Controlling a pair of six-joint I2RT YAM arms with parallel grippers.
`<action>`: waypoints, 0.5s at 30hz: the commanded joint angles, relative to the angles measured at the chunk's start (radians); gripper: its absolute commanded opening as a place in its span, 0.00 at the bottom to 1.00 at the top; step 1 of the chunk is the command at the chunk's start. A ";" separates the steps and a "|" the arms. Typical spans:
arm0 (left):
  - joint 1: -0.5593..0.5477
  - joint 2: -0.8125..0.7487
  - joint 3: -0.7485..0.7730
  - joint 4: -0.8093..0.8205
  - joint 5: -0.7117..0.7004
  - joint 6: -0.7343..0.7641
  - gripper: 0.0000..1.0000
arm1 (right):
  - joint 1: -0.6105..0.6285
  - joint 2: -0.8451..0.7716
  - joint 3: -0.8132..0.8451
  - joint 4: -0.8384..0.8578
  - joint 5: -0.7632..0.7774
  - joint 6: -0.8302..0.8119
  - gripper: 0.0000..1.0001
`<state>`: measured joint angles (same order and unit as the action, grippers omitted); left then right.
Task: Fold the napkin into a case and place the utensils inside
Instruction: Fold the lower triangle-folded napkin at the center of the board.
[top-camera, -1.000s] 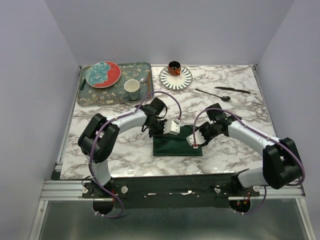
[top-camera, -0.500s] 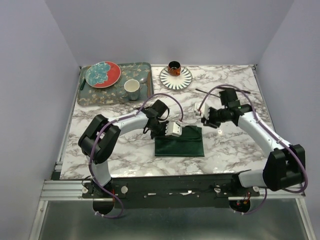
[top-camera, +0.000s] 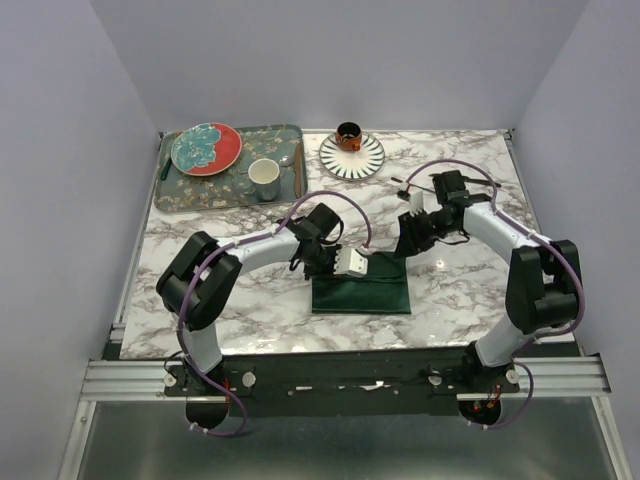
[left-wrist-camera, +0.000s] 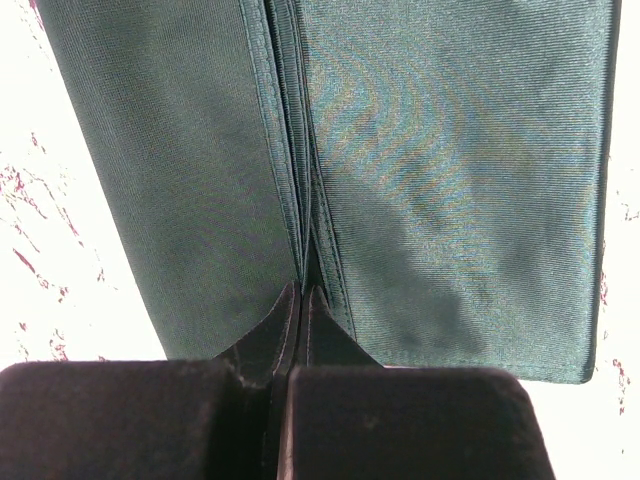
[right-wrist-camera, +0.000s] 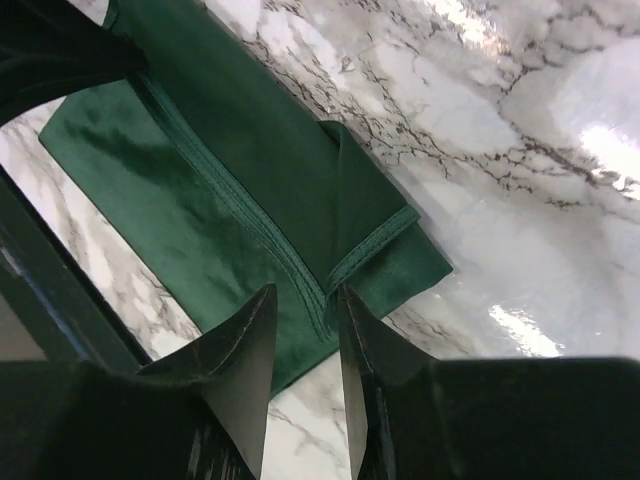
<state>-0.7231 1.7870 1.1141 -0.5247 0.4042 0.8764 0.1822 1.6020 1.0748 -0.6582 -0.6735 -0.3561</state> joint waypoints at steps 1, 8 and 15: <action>-0.013 -0.028 -0.019 0.002 -0.025 -0.019 0.00 | -0.003 0.071 0.040 -0.006 0.015 0.192 0.39; -0.019 -0.040 -0.020 0.003 -0.031 -0.024 0.00 | -0.003 0.144 0.070 -0.009 0.044 0.252 0.39; -0.025 -0.046 -0.020 0.000 -0.036 -0.030 0.00 | -0.003 0.173 0.080 -0.047 0.054 0.267 0.38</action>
<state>-0.7361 1.7744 1.1038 -0.5209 0.3820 0.8616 0.1818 1.7458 1.1213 -0.6601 -0.6479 -0.1192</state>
